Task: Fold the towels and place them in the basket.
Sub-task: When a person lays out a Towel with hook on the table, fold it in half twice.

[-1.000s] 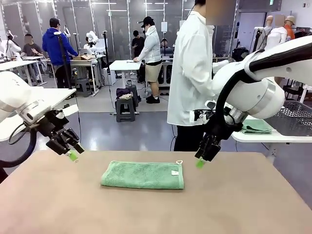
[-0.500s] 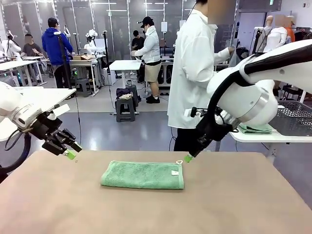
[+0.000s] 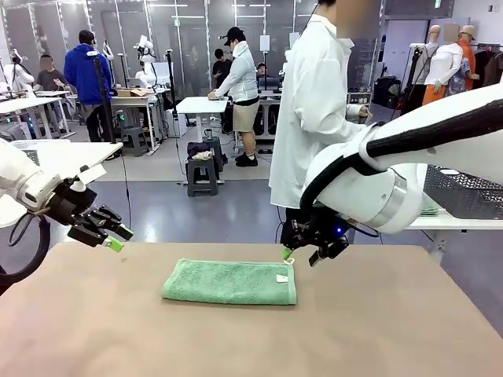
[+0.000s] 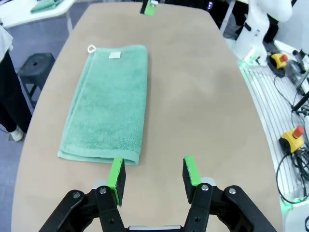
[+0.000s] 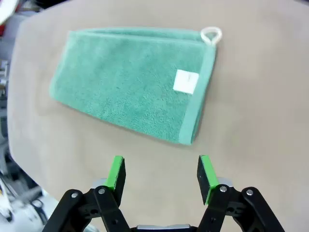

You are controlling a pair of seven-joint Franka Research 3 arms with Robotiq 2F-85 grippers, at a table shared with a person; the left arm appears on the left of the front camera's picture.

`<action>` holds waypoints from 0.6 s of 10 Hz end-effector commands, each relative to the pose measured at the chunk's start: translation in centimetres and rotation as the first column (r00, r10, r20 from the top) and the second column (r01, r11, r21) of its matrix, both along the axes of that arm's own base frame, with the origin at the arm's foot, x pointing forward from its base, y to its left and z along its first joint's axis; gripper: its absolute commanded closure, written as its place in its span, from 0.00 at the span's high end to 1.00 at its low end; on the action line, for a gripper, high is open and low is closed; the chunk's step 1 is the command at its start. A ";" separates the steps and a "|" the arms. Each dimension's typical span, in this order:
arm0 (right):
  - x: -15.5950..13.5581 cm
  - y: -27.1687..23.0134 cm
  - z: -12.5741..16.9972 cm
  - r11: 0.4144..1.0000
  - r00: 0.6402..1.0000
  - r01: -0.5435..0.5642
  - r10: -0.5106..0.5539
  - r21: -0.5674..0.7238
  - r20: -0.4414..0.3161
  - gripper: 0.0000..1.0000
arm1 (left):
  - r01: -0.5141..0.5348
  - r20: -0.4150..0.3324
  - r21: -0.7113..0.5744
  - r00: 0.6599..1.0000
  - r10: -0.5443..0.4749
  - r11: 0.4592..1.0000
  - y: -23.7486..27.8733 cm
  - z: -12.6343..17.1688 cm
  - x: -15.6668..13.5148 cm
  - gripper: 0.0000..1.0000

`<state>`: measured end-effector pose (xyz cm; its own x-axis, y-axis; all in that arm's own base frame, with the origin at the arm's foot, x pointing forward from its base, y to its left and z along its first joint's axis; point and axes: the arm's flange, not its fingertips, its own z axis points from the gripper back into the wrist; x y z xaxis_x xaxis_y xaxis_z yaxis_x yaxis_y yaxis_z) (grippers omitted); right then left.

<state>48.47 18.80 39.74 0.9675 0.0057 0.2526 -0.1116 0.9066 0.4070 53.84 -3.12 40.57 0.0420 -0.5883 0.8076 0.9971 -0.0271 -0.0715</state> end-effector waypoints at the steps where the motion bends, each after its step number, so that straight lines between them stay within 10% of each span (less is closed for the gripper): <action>1: -0.1 1.4 0.9 0.995 0.988 0.092 -0.086 0.047 -0.126 0.75 | 0.004 0.010 -0.093 1.000 -0.003 0.996 0.6 -0.3 0.5 0.62; 6: -0.5 0.8 -0.2 0.996 0.990 0.083 -0.081 0.017 -0.114 0.75 | -0.010 -0.017 -0.114 1.000 0.009 0.993 0.7 -0.9 1.2 0.62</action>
